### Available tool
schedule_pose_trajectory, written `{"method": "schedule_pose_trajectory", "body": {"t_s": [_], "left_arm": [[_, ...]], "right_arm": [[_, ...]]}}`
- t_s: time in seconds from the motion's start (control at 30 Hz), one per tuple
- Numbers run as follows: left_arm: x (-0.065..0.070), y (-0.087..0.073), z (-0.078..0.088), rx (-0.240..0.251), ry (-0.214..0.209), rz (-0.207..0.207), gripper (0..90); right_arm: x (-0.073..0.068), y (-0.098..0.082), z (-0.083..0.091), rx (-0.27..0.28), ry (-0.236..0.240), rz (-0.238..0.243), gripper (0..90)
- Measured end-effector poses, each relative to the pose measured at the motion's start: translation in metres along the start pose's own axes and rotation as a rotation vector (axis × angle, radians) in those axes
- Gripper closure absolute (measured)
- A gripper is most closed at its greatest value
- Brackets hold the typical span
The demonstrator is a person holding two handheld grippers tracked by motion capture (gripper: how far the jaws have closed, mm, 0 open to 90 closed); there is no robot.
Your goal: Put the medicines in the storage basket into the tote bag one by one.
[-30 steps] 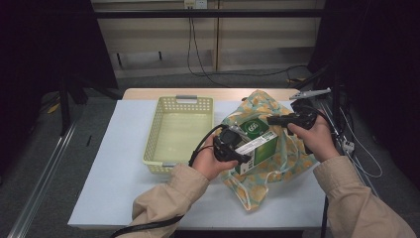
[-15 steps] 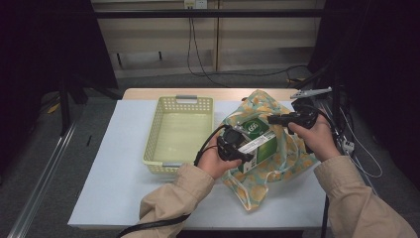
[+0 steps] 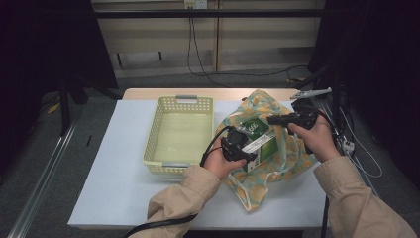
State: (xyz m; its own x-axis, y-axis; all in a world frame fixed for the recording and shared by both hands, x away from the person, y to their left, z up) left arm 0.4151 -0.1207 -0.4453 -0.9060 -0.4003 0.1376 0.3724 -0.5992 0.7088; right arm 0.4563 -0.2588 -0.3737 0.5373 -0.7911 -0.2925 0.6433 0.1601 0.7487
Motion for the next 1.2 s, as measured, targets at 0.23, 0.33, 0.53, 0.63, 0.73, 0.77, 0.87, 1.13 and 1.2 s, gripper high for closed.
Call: {"method": "schedule_pose_trajectory", "body": {"t_s": [0.23,0.33,0.53,0.63,0.73,0.77,0.87,1.13,1.2], "left_arm": [[-0.003,0.006,-0.012,0.018,0.02,0.02,63.0],[-0.003,0.01,-0.02,0.027,0.03,0.012,62.9],[0.0,0.021,-0.034,0.058,0.045,-0.023,62.5],[0.004,0.023,-0.038,0.09,0.027,-0.03,57.8],[0.006,0.02,-0.036,0.082,0.014,-0.031,36.7],[0.007,0.018,-0.033,0.078,0.005,-0.029,33.7],[0.007,0.009,-0.023,0.058,0.008,-0.026,24.6],[0.011,-0.013,0.01,0.054,-0.026,-0.036,17.1],[0.014,-0.021,0.013,0.046,-0.046,-0.033,15.4]], "right_arm": [[-0.001,0.0,-0.001,0.001,0.004,0.001,90.0],[-0.002,0.0,-0.002,-0.001,0.01,0.003,90.0],[-0.003,0.0,-0.004,-0.004,0.015,0.005,90.0],[-0.003,-0.001,-0.005,-0.004,0.016,0.005,90.0],[-0.002,-0.002,-0.004,-0.002,0.016,0.002,90.0],[-0.001,-0.003,-0.004,-0.004,0.015,0.0,90.0],[-0.001,-0.004,-0.004,-0.003,0.016,-0.002,90.0],[0.002,-0.008,-0.005,-0.009,0.01,-0.008,90.0],[0.002,-0.008,-0.006,-0.012,0.01,-0.009,90.0]]}}
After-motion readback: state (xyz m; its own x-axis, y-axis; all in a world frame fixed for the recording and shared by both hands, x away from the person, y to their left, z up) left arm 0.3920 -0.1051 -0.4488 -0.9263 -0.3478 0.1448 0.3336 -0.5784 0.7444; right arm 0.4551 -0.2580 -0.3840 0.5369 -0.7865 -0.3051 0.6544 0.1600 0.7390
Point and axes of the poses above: each handheld gripper's, and its own axes: z roughly backward along the jaws, y roughly out of its top, x roughly to its right, the point moved 7 cm from there along -z, roughly forward along the jaws, and after that the axes turned 5 degrees about -z, right-handed, at the moved point
